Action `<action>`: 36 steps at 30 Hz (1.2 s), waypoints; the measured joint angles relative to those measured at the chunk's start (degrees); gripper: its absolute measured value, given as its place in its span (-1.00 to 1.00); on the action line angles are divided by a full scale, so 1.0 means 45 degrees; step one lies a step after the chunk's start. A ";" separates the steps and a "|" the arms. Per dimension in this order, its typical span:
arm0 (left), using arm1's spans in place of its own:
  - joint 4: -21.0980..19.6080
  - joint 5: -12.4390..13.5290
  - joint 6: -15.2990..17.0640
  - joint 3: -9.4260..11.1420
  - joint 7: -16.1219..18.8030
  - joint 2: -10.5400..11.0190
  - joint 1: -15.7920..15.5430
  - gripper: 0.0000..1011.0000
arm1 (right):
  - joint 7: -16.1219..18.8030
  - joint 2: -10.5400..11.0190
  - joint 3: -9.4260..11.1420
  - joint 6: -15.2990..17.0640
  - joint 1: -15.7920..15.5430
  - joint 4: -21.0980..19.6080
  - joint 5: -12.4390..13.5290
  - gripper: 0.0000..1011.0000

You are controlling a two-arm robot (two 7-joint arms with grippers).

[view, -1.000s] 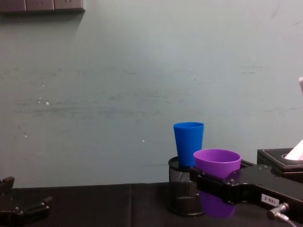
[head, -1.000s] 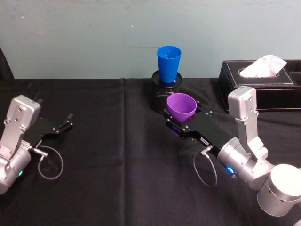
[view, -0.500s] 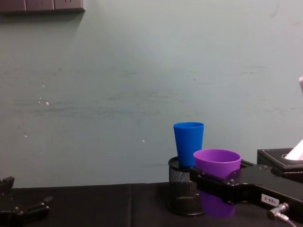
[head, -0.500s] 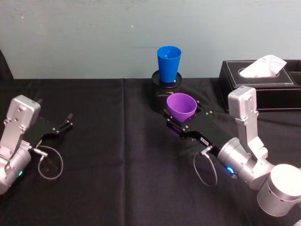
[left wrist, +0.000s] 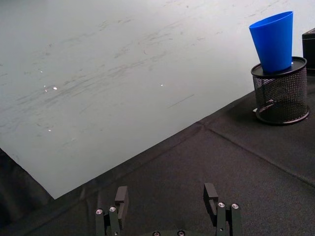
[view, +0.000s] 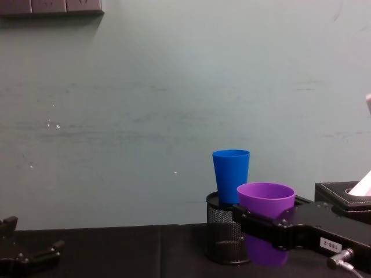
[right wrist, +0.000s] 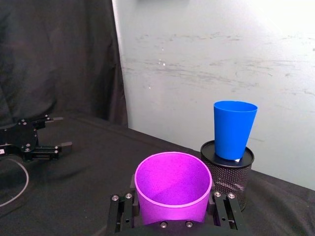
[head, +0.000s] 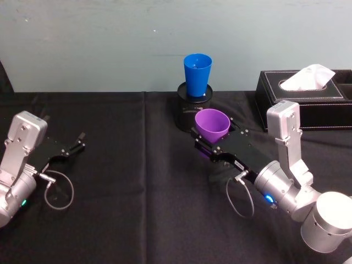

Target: Pick up one cup with a gripper and tap it against the other cup.

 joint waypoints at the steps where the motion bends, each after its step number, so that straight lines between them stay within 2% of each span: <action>1: 0.0000 0.0000 0.0000 0.0000 0.0000 0.0000 0.0000 0.98 | 0.0000 0.0000 0.0000 0.0000 0.0000 0.0000 -0.0001 0.45; 36: 0.0000 0.0000 0.0000 0.0000 0.0000 0.0000 0.0000 0.98 | 0.0000 0.0000 0.0000 0.0000 0.0000 0.0000 -0.0001 0.45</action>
